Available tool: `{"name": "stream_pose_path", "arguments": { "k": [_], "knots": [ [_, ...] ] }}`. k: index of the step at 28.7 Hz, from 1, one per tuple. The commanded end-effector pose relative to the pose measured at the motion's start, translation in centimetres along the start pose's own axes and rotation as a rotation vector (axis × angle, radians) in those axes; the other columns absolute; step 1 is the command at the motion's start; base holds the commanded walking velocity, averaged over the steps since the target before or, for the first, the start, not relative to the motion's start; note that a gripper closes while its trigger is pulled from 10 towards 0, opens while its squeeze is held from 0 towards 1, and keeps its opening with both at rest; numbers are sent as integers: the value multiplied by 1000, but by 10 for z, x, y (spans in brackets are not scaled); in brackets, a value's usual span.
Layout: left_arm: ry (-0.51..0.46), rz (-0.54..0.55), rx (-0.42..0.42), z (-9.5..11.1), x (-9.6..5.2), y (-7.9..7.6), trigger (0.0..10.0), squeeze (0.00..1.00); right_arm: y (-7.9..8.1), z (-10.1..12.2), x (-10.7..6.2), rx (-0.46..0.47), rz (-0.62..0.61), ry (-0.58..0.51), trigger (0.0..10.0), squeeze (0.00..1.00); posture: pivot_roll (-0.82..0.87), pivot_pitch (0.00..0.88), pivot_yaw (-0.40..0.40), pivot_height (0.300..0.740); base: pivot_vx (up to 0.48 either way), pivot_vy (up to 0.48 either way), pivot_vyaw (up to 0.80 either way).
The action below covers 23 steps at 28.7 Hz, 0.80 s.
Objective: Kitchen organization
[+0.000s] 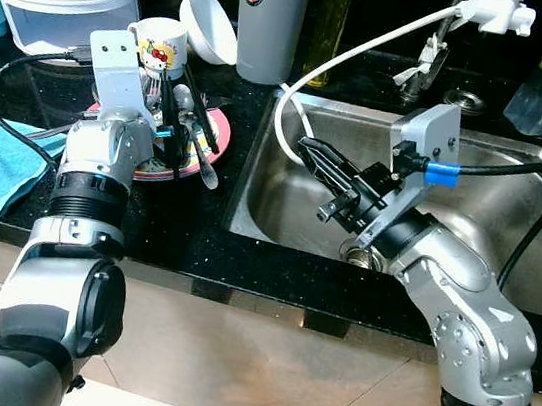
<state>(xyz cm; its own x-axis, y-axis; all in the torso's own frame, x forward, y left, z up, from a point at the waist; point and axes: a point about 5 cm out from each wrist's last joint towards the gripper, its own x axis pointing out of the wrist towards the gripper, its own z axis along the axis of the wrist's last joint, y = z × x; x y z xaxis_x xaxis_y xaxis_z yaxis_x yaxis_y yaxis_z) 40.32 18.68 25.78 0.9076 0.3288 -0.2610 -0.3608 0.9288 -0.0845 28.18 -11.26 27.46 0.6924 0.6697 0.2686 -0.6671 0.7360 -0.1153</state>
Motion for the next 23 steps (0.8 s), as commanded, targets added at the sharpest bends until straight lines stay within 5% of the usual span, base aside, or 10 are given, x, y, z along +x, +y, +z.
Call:
{"name": "stream_pose_path", "arguments": {
  "k": [1,7,11,12,18,23],
  "knots": [
    [15,4,22,-8,1,1,0,0,-1,1,0,3,-8,2,10000,0,56,83,24,740,0,0,0],
    [-14,4,37,-4,0,0,0,0,-1,1,0,4,-11,0,10000,0,58,84,25,740,0,0,0],
    [-180,6,98,17,-6,-3,0,0,-1,2,0,4,-15,-2,10000,0,57,84,26,740,0,0,0],
    [-243,1,103,26,-10,-5,10000,0,-1,2,0,4,-16,-2,10000,0,57,84,26,740,0,0,0],
    [-386,-49,115,46,-20,-14,10000,0,-2,2,0,4,-20,-4,10000,0,57,84,26,740,0,0,0],
    [-454,-213,88,52,-30,-32,10000,0,-6,3,0,1,-60,-15,10000,0,56,85,27,740,0,0,0]
  ]
}}
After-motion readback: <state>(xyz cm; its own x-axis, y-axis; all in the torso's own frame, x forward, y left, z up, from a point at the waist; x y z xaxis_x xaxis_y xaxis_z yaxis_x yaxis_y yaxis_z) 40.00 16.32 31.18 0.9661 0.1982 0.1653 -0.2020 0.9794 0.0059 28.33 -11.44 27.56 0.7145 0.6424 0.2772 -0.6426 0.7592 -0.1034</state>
